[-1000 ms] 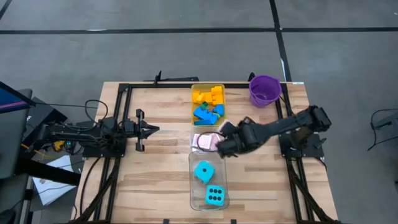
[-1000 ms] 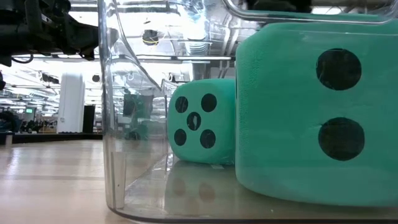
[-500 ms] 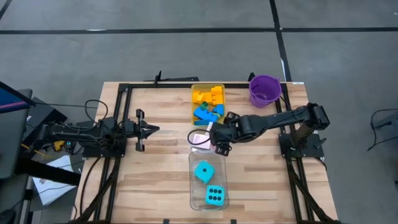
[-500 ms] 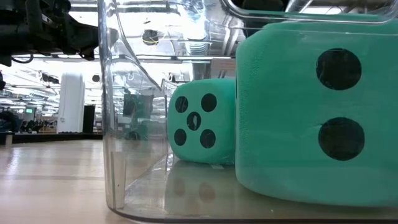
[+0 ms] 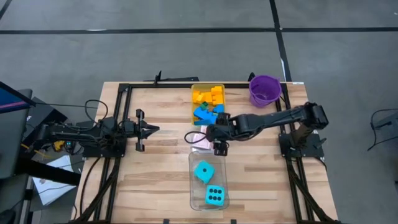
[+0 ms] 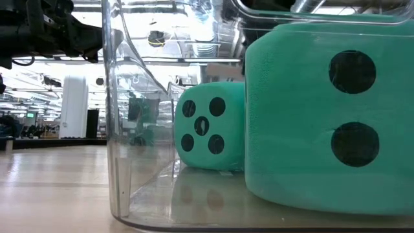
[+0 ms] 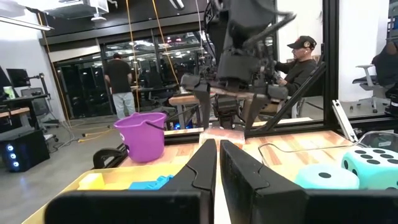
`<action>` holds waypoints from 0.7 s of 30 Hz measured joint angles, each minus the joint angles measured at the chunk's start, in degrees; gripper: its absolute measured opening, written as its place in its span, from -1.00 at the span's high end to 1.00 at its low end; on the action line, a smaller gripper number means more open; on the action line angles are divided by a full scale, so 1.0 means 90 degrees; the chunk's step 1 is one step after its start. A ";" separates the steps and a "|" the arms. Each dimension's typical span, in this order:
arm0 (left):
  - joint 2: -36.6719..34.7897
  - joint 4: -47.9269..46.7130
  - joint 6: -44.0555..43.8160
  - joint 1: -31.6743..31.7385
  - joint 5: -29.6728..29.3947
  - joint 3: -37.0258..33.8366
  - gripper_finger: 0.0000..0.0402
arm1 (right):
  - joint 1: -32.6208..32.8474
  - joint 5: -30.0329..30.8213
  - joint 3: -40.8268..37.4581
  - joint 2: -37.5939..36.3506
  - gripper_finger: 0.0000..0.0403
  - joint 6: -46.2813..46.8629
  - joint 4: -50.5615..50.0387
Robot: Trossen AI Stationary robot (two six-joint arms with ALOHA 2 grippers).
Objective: Pick & Place Toys
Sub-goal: Put the orange deck of cards into the top transparent bin
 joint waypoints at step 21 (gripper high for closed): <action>0.0002 0.0000 0.0000 -0.0001 0.0027 0.0000 0.92 | -0.0425 -0.0811 -0.1052 -0.0002 -0.52 -0.0087 0.0654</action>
